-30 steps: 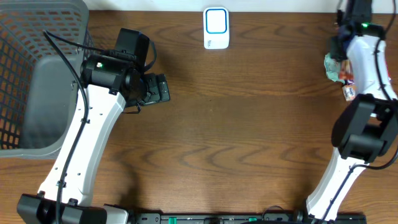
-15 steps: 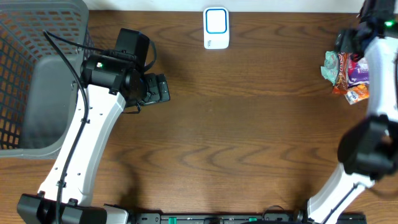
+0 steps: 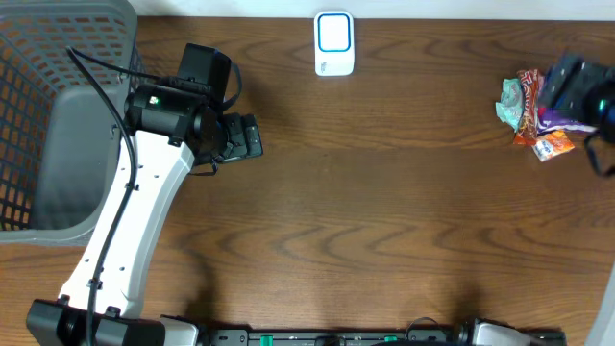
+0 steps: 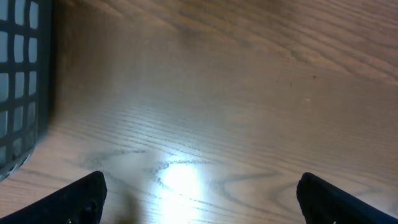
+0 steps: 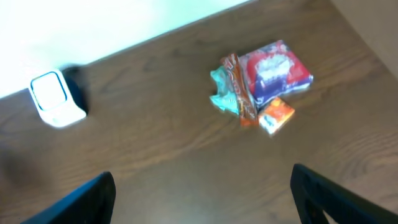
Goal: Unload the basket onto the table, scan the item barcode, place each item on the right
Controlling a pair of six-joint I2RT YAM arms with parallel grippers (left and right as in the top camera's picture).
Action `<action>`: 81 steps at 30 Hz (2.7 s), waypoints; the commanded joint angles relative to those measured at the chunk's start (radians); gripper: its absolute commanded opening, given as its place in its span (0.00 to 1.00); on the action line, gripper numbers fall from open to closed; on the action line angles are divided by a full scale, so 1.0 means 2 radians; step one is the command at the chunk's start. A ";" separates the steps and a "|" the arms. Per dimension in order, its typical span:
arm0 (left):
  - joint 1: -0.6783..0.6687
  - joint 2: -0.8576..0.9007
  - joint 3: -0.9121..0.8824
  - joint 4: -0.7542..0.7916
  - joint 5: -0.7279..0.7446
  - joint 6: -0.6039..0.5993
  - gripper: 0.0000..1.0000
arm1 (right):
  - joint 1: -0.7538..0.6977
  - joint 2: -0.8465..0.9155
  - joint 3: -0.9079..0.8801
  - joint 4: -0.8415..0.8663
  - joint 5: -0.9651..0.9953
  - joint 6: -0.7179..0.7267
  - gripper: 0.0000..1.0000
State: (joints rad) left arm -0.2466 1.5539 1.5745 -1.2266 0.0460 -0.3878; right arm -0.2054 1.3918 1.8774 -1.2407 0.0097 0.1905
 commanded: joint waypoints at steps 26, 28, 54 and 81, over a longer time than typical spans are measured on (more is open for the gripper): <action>0.000 0.003 -0.003 -0.002 -0.005 0.005 0.98 | 0.002 -0.350 -0.198 -0.227 -0.038 0.033 0.99; 0.000 0.003 -0.003 -0.002 -0.005 0.005 0.98 | 0.002 -0.350 -0.198 -0.229 -0.034 0.033 0.99; 0.000 0.003 -0.003 -0.002 -0.005 0.005 0.98 | 0.023 -0.362 -0.233 -0.146 -0.079 -0.036 0.99; 0.000 0.003 -0.003 -0.002 -0.005 0.005 0.98 | 0.133 -0.623 -0.813 0.463 -0.099 -0.036 0.99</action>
State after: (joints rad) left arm -0.2466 1.5539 1.5745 -1.2266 0.0463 -0.3878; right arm 0.0532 0.1951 0.3050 -0.3519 -0.1875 0.1230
